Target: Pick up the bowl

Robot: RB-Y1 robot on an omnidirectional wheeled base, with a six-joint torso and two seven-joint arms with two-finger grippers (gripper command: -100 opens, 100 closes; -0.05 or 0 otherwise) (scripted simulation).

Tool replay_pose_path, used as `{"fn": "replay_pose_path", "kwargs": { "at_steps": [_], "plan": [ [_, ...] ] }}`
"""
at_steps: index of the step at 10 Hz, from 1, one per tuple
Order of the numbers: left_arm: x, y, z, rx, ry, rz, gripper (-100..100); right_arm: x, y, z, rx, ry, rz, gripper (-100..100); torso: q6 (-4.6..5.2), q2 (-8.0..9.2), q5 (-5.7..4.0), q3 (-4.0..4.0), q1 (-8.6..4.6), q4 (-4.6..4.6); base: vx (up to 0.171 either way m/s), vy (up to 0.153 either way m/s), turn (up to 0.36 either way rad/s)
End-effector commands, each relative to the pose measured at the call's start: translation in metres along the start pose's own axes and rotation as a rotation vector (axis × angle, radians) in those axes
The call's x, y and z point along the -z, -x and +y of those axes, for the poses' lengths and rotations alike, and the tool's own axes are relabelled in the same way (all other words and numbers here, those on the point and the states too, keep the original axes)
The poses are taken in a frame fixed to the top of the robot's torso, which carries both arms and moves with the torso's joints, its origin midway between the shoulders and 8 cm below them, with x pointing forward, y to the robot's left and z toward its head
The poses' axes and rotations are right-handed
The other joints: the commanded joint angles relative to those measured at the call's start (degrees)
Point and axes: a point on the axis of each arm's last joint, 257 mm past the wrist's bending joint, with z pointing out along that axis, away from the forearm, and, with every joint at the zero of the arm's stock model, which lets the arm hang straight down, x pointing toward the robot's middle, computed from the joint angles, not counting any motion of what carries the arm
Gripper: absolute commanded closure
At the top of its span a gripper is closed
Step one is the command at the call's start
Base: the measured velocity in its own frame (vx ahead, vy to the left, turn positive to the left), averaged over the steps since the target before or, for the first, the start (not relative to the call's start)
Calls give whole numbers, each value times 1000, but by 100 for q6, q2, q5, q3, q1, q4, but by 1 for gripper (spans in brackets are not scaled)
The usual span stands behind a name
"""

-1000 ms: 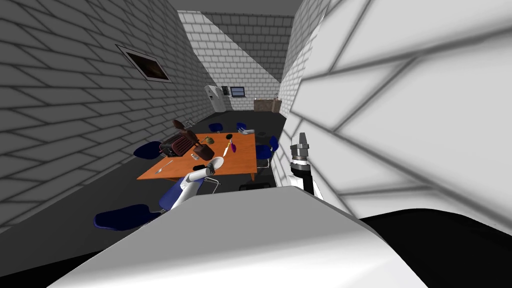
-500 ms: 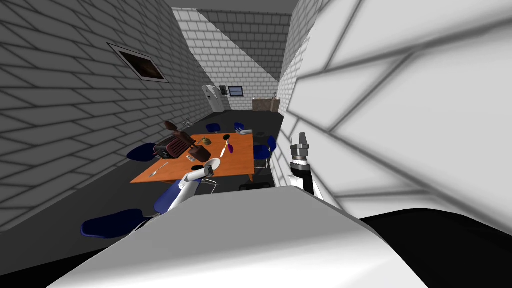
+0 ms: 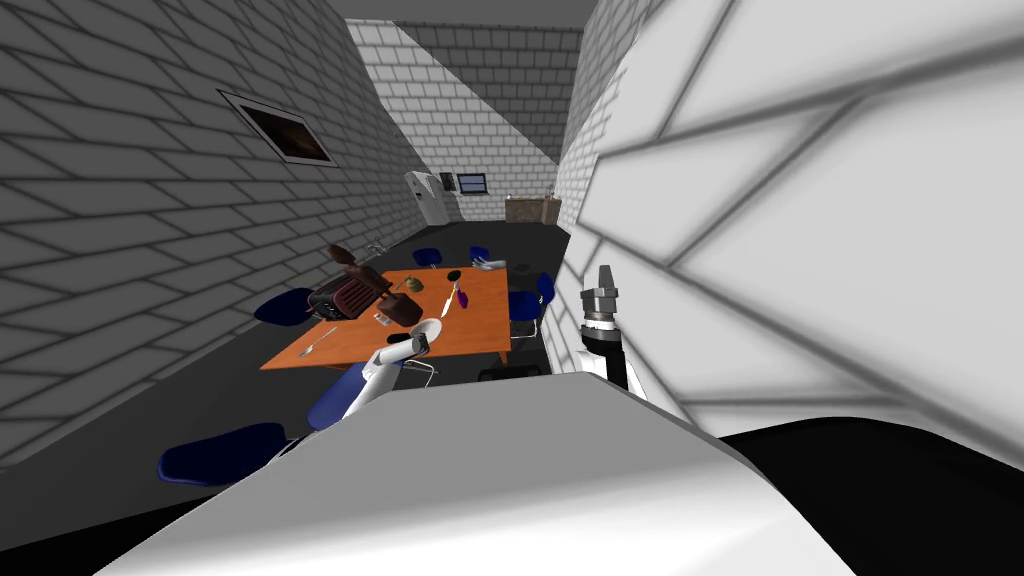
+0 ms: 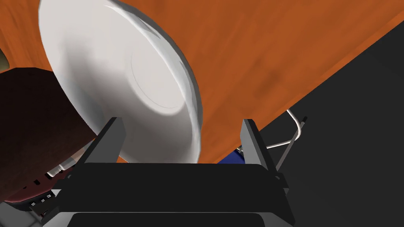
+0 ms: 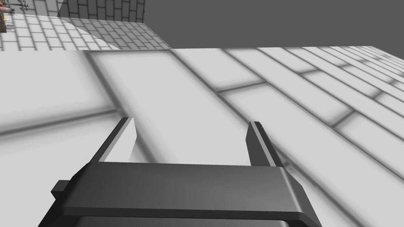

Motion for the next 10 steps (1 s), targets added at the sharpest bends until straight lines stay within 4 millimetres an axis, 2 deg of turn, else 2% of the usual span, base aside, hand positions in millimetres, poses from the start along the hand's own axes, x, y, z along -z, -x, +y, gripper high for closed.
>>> {"fn": "replay_pose_path", "kwargs": {
  "at_steps": [1, 5, 6, 7, 9, 10],
  "plan": [
    [0, 0, 0, 0, 0, 0, 100, 0, 0, 0, 0, 0, 0, 0, 0, 0, 0, 0, 0, 0, 5, 4, 0],
    [0, 0, 1, 1, 1, 0, 100, 0, 0, 0, 0, 0, 0, 0, 1, 13, -5, 8, -11, 4, 0, 0, 0],
    [0, 0, 1, 1, 2, 0, 0, 0, 0, 0, 0, 0, 0, 0, 1, 14, -5, 9, -12, 5, 0, 0, 0],
    [5, 2, -8, 1, -1, 0, 100, 0, 0, 0, 0, 0, 0, 0, 1, 15, -6, 10, -12, 6, -36, -27, -8],
    [7, 3, -10, 0, -3, 0, 100, 0, 0, 0, 0, 0, 0, 0, 0, 40, -12, 25, -32, 12, -48, -33, -1],
    [7, 3, -10, 0, -1, -1, 0, 0, 0, 0, 0, 0, 0, 0, -1, 34, -11, 23, -26, 12, -5, -4, 1]
  ]
}}
